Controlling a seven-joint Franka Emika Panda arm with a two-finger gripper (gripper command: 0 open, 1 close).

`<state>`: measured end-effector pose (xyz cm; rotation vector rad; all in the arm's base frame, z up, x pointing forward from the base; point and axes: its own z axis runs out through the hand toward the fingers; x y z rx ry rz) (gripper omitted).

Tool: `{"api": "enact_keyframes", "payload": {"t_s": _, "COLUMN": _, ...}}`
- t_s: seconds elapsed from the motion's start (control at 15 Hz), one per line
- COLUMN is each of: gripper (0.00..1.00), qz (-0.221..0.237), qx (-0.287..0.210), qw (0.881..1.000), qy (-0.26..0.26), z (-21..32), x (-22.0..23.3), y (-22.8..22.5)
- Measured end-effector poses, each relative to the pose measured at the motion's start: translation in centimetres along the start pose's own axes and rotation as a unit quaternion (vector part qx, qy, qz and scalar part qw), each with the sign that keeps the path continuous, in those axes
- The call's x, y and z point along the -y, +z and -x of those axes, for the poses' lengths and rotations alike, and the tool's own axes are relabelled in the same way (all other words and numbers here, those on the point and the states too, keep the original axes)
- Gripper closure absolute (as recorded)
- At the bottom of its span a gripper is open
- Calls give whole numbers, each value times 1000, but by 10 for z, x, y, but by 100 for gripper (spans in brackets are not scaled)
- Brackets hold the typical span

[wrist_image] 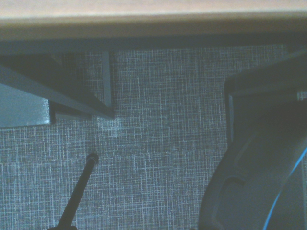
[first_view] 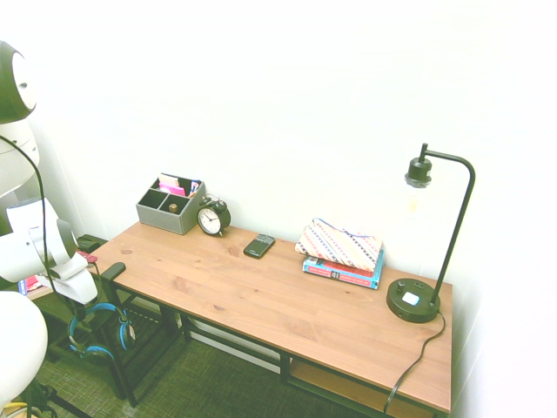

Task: Hang the headphone

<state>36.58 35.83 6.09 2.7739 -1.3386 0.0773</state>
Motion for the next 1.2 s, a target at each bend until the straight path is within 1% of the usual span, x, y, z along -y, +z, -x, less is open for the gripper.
{"api": "enact_keyframes", "payload": {"t_s": 0.2, "gripper": 0, "qz": -1, "qx": 8, "qw": 1000, "qy": 0, "z": -3, "x": 3, "y": -4}}
{"api": "enact_keyframes", "payload": {"t_s": 0.33, "gripper": 0, "qz": -12, "qx": 20, "qw": 1000, "qy": -6, "z": -2, "x": 7, "y": -23}}
{"api": "enact_keyframes", "payload": {"t_s": 0.47, "gripper": 0, "qz": -20, "qx": 40, "qw": 999, "qy": -29, "z": -4, "x": 3, "y": -64}}
{"api": "enact_keyframes", "payload": {"t_s": 0.6, "gripper": 0, "qz": -19, "qx": 55, "qw": 995, "qy": -83, "z": -18, "x": -7, "y": -109}}
{"api": "enact_keyframes", "payload": {"t_s": 0.67, "gripper": 0, "qz": -22, "qx": 59, "qw": 993, "qy": -99, "z": -35, "x": -13, "y": -130}}
{"api": "enact_keyframes", "payload": {"t_s": 0.8, "gripper": 0, "qz": -42, "qx": 47, "qw": 992, "qy": -109, "z": -97, "x": -26, "y": -168}}
{"api": "enact_keyframes", "payload": {"t_s": 1.0, "gripper": 0, "qz": -69, "qx": 27, "qw": 993, "qy": -89, "z": -212, "x": -62, "y": -222}}
{"api": "enact_keyframes", "payload": {"t_s": 1.13, "gripper": 0, "qz": -80, "qx": 24, "qw": 994, "qy": -72, "z": -283, "x": -102, "y": -267}}
{"api": "enact_keyframes", "payload": {"t_s": 1.2, "gripper": 0, "qz": -78, "qx": 22, "qw": 995, "qy": -64, "z": -314, "x": -129, "y": -290}}
